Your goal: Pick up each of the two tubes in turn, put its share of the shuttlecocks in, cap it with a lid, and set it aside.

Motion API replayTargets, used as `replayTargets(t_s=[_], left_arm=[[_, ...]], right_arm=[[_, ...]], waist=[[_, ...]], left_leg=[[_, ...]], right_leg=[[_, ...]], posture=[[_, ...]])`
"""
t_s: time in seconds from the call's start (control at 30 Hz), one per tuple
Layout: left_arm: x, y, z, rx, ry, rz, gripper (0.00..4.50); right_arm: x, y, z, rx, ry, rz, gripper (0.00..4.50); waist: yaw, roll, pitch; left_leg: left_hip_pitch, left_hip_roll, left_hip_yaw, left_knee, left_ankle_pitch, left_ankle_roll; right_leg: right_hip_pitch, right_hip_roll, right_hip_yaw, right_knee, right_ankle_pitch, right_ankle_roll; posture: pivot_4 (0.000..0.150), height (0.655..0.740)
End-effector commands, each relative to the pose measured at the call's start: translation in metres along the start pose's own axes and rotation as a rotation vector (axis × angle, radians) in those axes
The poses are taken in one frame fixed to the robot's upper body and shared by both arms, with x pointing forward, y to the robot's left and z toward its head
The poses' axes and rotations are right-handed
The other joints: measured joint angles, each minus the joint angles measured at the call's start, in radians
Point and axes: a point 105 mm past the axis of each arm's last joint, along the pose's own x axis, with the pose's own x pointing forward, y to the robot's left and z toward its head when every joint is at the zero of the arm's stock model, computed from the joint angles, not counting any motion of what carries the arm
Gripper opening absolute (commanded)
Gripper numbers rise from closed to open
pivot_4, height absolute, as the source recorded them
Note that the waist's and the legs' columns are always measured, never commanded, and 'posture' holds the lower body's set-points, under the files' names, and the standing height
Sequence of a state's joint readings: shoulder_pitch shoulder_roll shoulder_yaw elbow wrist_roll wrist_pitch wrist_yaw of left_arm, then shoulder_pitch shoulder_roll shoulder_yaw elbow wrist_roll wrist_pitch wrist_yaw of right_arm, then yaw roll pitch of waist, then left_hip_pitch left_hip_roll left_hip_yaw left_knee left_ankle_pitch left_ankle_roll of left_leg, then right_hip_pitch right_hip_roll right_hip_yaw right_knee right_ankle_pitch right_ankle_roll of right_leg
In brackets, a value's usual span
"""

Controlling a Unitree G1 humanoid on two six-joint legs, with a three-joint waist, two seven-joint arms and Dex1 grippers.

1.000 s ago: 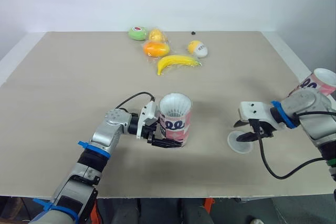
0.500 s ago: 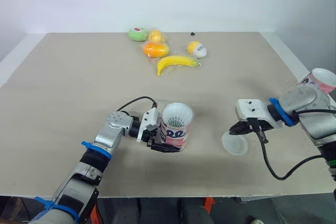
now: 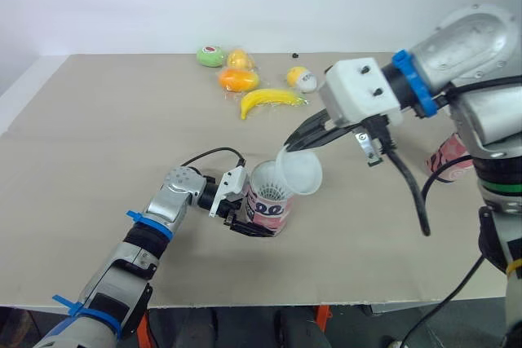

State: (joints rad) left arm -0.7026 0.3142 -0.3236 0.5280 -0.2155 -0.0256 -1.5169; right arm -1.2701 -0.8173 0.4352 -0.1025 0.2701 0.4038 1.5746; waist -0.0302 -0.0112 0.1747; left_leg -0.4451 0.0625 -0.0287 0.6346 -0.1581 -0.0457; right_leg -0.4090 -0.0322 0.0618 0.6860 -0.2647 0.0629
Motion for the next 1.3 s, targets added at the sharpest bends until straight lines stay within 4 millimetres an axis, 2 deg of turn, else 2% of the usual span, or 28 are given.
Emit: replayTargets(t_s=[0.03,0.33,0.5,0.77,1.03,1.3], left_arm=[[-0.004,-0.008,-0.025,-0.102,0.093,-0.029,3.37],[-0.006,-0.009,-0.027,-0.108,0.098,-0.026,3.37],[-0.006,-0.008,-0.027,-0.11,0.099,-0.025,3.37],[-0.005,-0.002,-0.024,-0.099,0.085,0.001,3.37],[-0.015,-0.005,-0.027,-0.117,0.089,0.035,3.37],[-0.019,-0.008,-0.03,-0.137,0.088,0.079,3.37]], right_arm=[[0.001,-0.001,0.004,-0.069,0.033,0.055,0.06],[0.012,-0.002,0.0,-0.106,0.06,0.115,0.06],[0.012,-0.011,0.006,-0.128,0.05,0.105,0.06],[0.011,-0.02,0.005,-0.141,0.063,0.097,0.06],[0.016,-0.012,0.004,-0.125,0.027,0.132,0.06],[0.02,-0.014,0.009,-0.141,-0.031,0.141,0.06]], waist=[[0.0,0.0,0.0],[0.0,0.0,0.0],[-0.001,0.0,0.0],[0.0,0.0,0.0],[-0.002,0.0,0.0],[-0.008,0.0,0.0]], left_leg=[[0.0,0.0,0.0,0.0,0.0,0.0],[0.0,0.001,0.0,-0.001,0.0,0.0],[0.001,0.002,-0.001,-0.001,0.0,0.0],[0.001,0.002,-0.001,-0.001,0.0,0.0],[0.001,0.002,-0.001,-0.001,0.0,0.0],[0.002,0.004,-0.001,-0.001,0.0,0.0]], right_leg=[[0.0,0.0,0.0,0.0,0.0,0.0],[0.0,0.001,0.0,0.0,-0.001,0.0],[0.0,0.002,0.0,0.0,0.0,-0.001],[0.0,0.003,0.0,0.0,0.0,-0.002],[0.0,0.003,0.0,0.0,0.001,-0.002],[0.0,0.005,0.0,0.001,0.001,-0.004]], posture=[[0.15,0.6895],[0.15,0.6895],[0.15,0.6895],[0.15,0.6895],[0.15,0.6895],[0.15,0.6895]])
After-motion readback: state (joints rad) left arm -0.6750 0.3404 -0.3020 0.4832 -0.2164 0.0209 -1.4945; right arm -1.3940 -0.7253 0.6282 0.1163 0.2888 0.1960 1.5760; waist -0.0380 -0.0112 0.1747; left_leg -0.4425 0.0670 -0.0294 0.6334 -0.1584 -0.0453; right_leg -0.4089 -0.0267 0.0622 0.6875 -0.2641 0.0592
